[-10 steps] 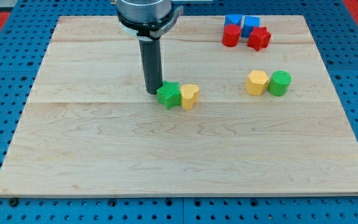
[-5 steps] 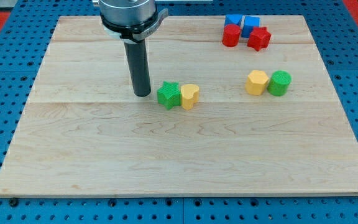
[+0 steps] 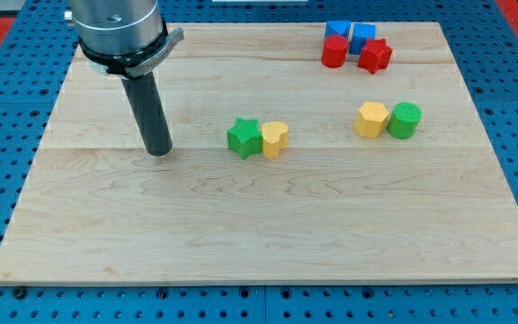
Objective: Push the yellow heart along with the green star closer to the yellow hexagon
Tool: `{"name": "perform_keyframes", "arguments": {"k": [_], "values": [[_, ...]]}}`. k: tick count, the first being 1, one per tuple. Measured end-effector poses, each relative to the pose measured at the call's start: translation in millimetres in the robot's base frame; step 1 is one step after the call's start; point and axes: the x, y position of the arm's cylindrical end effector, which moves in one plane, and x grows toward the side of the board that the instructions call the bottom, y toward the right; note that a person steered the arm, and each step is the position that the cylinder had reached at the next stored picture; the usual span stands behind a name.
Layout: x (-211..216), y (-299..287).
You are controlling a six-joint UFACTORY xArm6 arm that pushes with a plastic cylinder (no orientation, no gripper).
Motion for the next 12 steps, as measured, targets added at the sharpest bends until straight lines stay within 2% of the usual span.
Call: {"name": "perform_keyframes", "arguments": {"k": [2,3,4,5,6,7,8,9,12], "values": [[3.0,21.7],[17.7,10.1],[2.7,46.4],[-19.7,113.7],[-20.1,173.8],[-22.9,201.9],[-9.1,171.9],[26.9,192.6],[12.2,273.1]]}}
